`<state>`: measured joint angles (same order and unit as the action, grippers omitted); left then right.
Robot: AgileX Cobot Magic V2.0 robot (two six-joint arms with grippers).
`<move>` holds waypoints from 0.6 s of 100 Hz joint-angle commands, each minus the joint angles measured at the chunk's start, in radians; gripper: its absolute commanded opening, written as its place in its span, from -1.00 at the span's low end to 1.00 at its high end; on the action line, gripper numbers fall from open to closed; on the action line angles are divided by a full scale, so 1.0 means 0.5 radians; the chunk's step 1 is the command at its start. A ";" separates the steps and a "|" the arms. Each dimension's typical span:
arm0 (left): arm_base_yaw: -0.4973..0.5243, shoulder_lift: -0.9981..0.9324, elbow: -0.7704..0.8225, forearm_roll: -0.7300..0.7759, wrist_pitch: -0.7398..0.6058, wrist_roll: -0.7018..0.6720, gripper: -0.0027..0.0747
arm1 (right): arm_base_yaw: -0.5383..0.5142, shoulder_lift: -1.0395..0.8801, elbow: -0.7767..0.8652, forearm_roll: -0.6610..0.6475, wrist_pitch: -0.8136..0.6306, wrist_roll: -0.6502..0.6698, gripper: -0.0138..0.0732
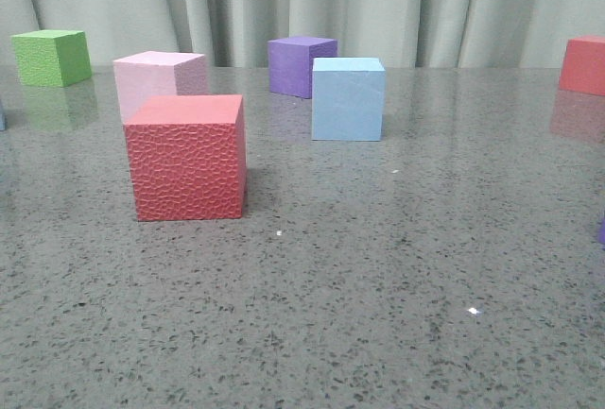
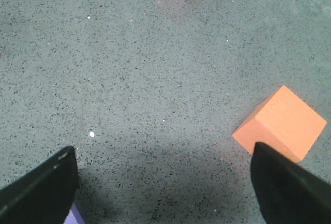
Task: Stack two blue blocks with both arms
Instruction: 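Open the right gripper and raise it away from the cube, then move the left gripper down over the other light blue cube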
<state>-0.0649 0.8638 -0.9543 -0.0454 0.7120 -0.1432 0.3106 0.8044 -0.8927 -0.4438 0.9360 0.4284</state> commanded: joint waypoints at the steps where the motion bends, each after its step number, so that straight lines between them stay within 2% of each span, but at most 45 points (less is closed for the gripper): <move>1: -0.018 0.122 -0.176 -0.024 -0.168 -0.032 0.56 | -0.008 -0.017 -0.053 -0.106 -0.108 -0.015 0.84; 27: -0.018 0.565 -0.582 0.024 -0.119 -0.242 0.56 | -0.008 -0.017 -0.053 -0.110 -0.108 -0.015 0.84; 60: -0.018 0.939 -0.844 0.464 0.116 -0.668 0.56 | -0.008 -0.017 -0.053 -0.110 -0.106 -0.015 0.84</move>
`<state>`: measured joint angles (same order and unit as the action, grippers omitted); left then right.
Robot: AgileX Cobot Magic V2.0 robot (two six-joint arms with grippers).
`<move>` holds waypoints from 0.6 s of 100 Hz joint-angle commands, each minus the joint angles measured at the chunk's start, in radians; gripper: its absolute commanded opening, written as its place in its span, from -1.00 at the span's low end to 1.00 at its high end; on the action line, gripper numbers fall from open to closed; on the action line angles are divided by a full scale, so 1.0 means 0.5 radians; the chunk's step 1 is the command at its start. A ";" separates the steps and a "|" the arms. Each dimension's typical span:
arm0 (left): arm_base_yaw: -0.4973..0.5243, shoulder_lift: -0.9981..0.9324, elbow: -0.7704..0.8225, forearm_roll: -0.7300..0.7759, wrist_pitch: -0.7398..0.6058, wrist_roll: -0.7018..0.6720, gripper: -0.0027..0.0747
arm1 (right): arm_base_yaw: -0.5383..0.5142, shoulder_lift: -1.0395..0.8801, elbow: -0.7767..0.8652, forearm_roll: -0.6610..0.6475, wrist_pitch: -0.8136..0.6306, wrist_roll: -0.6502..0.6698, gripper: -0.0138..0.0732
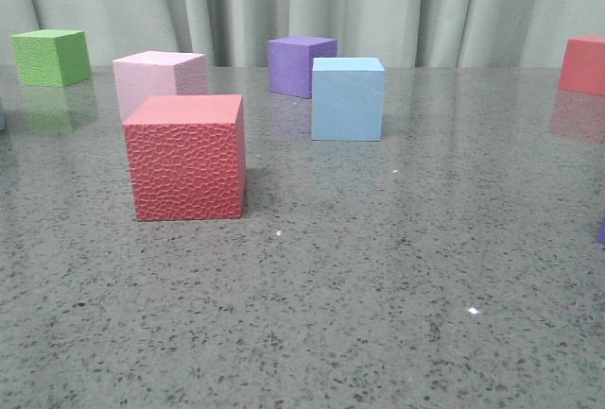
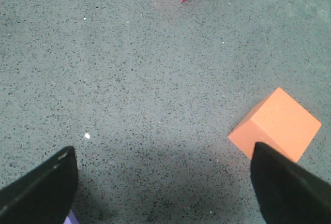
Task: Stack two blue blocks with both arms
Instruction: 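Move the left gripper down over the other light blue cube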
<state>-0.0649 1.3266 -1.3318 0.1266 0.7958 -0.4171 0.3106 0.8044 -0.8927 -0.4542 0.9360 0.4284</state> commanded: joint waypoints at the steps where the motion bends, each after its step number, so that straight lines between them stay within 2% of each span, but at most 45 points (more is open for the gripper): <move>1: -0.018 0.023 -0.089 0.118 -0.048 -0.120 0.56 | -0.008 -0.017 -0.053 -0.089 -0.106 -0.015 0.84; 60: -0.018 0.234 -0.089 0.099 -0.017 -0.120 0.56 | -0.008 -0.017 -0.053 -0.089 -0.106 -0.015 0.84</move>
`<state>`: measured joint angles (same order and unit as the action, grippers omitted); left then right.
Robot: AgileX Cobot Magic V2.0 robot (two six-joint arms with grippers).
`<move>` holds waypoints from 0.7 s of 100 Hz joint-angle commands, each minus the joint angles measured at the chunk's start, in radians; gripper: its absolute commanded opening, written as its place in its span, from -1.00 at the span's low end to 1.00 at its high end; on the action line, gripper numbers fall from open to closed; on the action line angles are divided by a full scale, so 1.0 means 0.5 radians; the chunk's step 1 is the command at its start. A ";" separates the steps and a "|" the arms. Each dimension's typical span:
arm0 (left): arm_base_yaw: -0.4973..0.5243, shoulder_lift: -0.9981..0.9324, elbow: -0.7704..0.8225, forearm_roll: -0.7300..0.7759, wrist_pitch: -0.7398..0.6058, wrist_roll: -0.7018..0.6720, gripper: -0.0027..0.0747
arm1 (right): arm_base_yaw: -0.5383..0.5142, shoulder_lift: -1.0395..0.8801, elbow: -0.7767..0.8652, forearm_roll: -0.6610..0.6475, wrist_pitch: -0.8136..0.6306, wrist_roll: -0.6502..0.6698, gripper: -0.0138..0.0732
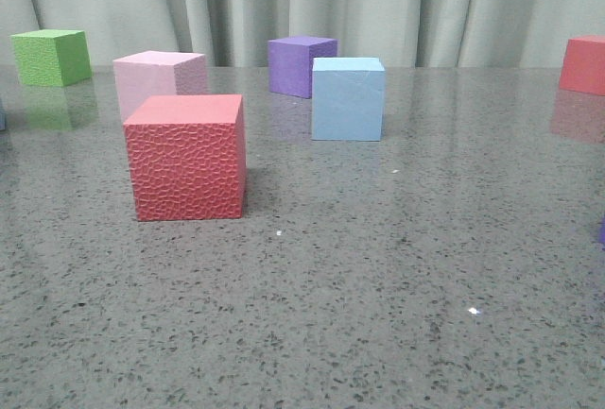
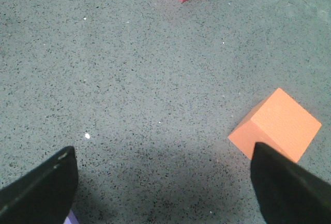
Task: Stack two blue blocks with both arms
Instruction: 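Move the left gripper down over the other light blue cube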
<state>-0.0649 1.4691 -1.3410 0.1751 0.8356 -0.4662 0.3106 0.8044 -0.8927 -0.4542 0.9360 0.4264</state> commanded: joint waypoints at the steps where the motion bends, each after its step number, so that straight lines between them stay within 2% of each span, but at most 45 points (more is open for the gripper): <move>1: -0.018 -0.051 -0.071 -0.002 -0.097 -0.022 0.56 | -0.008 -0.017 -0.053 -0.089 -0.108 -0.011 0.84; 21: -0.018 -0.039 -0.071 -0.086 -0.116 -0.025 0.56 | -0.008 -0.017 -0.053 -0.088 -0.112 -0.011 0.84; 70: -0.018 -0.007 -0.071 -0.069 -0.162 -0.248 0.56 | -0.008 -0.017 -0.053 -0.088 -0.124 -0.011 0.84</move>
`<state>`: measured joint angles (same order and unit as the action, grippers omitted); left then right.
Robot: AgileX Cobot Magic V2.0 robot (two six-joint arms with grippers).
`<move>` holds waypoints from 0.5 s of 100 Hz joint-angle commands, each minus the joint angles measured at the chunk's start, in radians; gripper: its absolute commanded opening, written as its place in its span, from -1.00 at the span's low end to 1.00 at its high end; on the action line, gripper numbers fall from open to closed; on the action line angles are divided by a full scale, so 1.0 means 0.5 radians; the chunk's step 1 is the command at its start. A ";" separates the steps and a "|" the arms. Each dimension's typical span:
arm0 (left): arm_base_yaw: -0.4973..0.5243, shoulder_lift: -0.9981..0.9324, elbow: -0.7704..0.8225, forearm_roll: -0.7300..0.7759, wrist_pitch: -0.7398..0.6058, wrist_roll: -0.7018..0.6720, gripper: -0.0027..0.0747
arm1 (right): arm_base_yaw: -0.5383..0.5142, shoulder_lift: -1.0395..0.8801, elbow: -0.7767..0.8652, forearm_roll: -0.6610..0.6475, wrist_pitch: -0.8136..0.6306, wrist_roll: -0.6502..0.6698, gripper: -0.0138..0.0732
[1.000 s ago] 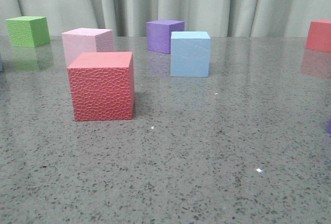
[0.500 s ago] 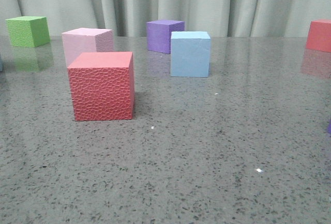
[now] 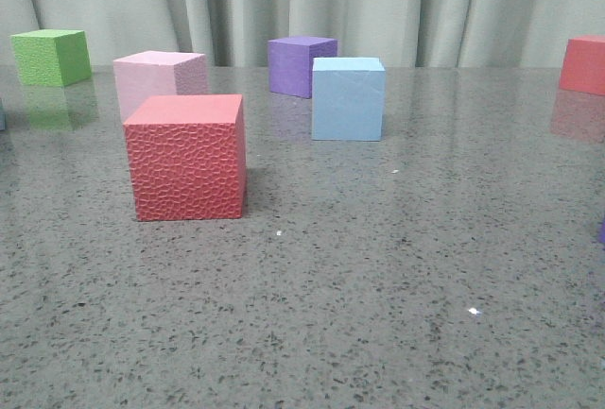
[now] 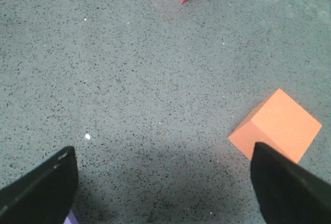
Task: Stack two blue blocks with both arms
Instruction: 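Move the left gripper down over the other light blue cube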
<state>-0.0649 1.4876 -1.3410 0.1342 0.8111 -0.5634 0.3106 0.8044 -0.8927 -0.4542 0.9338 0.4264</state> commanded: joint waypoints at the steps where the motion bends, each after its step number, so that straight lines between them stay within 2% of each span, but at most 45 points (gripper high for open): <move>1: -0.018 -0.038 -0.071 0.013 -0.113 -0.063 0.56 | -0.008 -0.017 -0.053 -0.088 -0.121 -0.011 0.84; 50: -0.018 0.119 -0.071 0.070 -0.146 -0.182 0.56 | -0.008 -0.017 -0.053 -0.088 -0.121 -0.011 0.84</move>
<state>-0.0649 1.5759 -1.3427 0.1384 0.7915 -0.6227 0.3106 0.8044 -0.8927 -0.4542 0.9334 0.4264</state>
